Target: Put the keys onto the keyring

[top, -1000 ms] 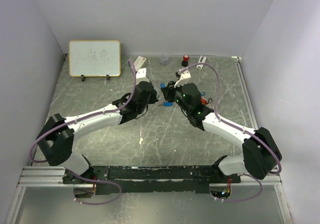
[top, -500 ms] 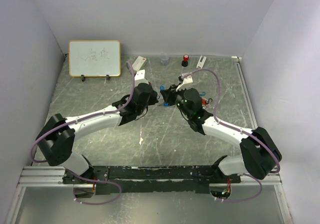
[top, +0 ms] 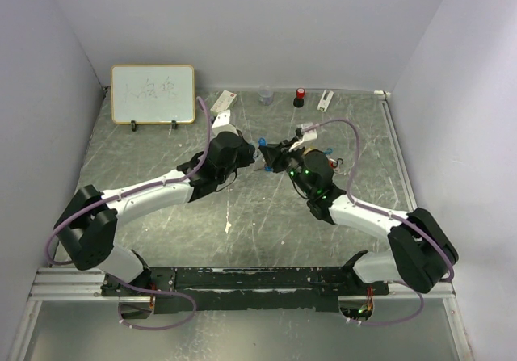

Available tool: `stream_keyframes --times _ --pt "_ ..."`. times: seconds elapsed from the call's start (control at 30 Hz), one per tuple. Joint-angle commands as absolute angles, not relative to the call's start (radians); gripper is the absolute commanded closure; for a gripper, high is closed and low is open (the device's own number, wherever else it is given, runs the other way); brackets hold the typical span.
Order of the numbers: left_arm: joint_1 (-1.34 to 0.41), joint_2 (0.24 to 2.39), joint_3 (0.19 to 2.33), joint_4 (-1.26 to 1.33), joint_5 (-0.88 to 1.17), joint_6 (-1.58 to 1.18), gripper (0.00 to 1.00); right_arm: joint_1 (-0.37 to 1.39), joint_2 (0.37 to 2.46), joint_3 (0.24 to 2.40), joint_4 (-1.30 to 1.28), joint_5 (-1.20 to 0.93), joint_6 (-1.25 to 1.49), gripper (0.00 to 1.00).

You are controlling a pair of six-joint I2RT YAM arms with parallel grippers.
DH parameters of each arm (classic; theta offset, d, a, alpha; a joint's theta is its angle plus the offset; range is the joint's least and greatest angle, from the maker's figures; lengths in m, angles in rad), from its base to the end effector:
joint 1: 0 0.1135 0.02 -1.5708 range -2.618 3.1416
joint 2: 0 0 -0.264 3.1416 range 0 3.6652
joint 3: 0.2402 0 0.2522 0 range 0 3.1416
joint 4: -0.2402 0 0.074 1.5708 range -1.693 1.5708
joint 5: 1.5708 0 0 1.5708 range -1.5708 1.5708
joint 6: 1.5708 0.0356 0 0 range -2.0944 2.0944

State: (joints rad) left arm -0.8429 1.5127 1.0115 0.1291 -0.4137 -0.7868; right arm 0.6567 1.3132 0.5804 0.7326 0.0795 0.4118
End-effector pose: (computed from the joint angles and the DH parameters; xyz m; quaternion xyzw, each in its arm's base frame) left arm 0.2420 -0.2500 0.2732 -0.0931 0.8110 -0.2854 0.5021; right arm 0.2270 0.1714 0.2495 -0.0584 0.7048 0.3355 0.6223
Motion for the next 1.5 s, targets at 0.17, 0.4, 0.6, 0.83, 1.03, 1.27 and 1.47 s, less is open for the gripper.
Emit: stream_keyframes --times 0.17,0.4,0.6,0.83,1.03,1.27,1.47 --pt "-0.826 1.487 0.999 0.186 -0.330 -0.803 0.93 0.661 1.275 0.524 0.882 0.083 0.421 1.00" --pt "-0.821 1.496 0.995 0.206 -0.289 -0.809 0.93 0.660 1.267 0.508 0.906 0.091 0.418 1.00" --pt "-0.821 1.507 0.996 0.218 -0.262 -0.813 0.93 0.660 1.257 0.500 0.914 0.101 0.414 1.00" --pt "-0.821 1.500 0.997 0.218 -0.247 -0.809 0.93 0.659 1.242 0.489 0.915 0.114 0.404 1.00" --pt "-0.819 1.500 1.003 0.216 -0.227 -0.807 0.93 0.658 1.246 0.487 0.923 0.114 0.399 1.00" --pt "-0.817 1.495 1.007 0.215 -0.213 -0.804 0.93 0.658 1.251 0.488 0.924 0.110 0.400 1.00" --pt "-0.815 1.495 1.008 0.219 -0.195 -0.804 0.93 0.654 1.257 0.484 0.936 0.105 0.399 1.00"
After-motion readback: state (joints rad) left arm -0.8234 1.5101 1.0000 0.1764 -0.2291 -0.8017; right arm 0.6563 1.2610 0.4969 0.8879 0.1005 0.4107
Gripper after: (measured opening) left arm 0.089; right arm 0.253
